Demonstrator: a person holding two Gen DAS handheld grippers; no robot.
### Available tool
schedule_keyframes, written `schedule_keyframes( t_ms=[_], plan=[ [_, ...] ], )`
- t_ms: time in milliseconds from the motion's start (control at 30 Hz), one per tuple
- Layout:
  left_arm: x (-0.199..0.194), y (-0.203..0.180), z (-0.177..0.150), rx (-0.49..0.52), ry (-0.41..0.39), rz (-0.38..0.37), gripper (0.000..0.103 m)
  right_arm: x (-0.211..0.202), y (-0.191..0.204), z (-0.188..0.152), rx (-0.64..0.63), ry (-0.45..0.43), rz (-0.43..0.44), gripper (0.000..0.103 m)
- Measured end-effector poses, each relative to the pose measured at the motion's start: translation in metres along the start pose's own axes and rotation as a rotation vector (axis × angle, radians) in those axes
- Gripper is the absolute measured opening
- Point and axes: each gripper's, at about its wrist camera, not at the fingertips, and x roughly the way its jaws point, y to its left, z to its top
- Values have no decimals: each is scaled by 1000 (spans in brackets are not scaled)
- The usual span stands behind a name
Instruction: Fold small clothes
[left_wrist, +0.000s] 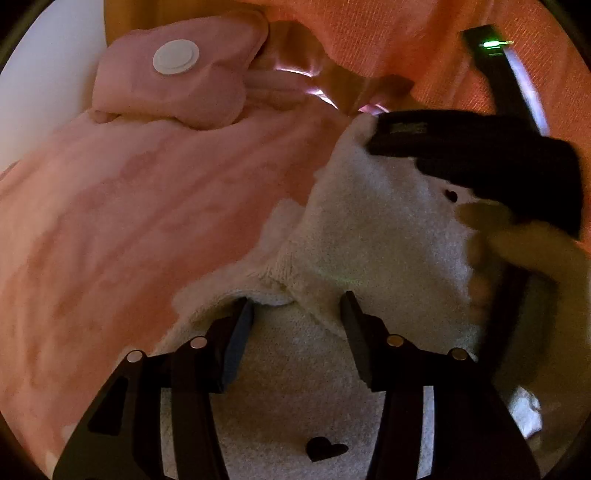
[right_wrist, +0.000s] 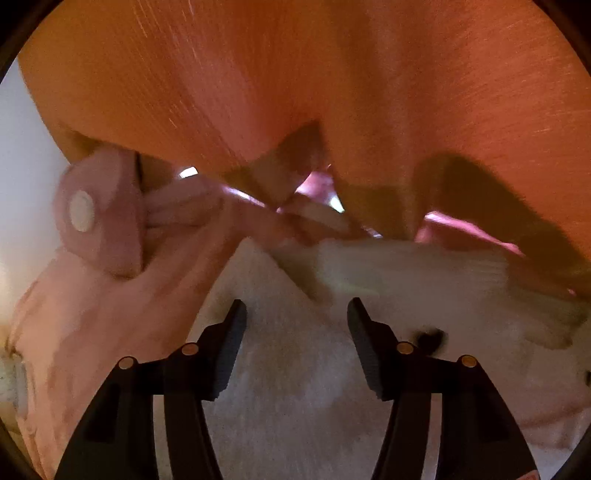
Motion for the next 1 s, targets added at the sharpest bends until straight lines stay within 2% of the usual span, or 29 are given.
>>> schedule_keyframes(
  t_ms=[67, 133, 200, 233, 300, 367, 433, 467, 533, 567, 600, 733, 767, 800, 833, 867, 1000],
  plan=[
    [1, 0, 0, 3, 1, 0, 49, 4, 10, 7, -44, -23, -31, 15],
    [2, 0, 0, 0, 3, -4, 49, -6, 13, 16, -38, -81, -5, 12],
    [3, 0, -1, 1, 4, -3, 49, -13, 11, 23, -28, -134, -5, 0],
    [3, 0, -1, 4, 2, -1, 49, -8, 9, 24, -19, -125, -13, 0],
    [3, -1, -2, 11, -4, 6, 49, 25, 7, 20, -37, 2, -66, 0],
    [3, -3, -2, 19, -6, 12, 49, 24, 9, 16, -52, -19, -92, 0],
    [3, -2, -2, 13, -3, 7, 49, -2, 6, 15, 0, -94, -45, 3],
    [3, -2, -2, 10, -1, 5, 49, -22, 3, 13, 17, -137, -2, 11],
    [3, -1, -1, 8, 1, 5, 49, -41, -1, 8, 30, -169, 37, 42],
    [2, -1, -1, 9, 1, 6, 49, -45, -3, 5, 28, -157, 52, 63],
    [1, -1, -1, 8, 2, 7, 49, -47, -6, 1, 18, -135, 58, 65],
    [1, -1, 0, -1, 12, 2, 49, -12, -4, -4, -44, -5, -17, 65],
    [1, -1, 1, 1, 12, 3, 49, 0, -2, -8, -58, 21, -30, 59],
    [1, -1, 0, 4, 11, 5, 49, 6, 1, -10, -75, 32, -37, 37],
    [1, -2, 0, 9, 9, 7, 49, 8, 4, -10, -87, 16, -54, 34],
    [1, -2, 0, 15, 8, 9, 50, 6, 5, -8, -80, -9, -57, 17],
    [1, -3, 1, 25, 5, 12, 50, 8, 3, -8, -44, -39, -91, 12]
  ],
)
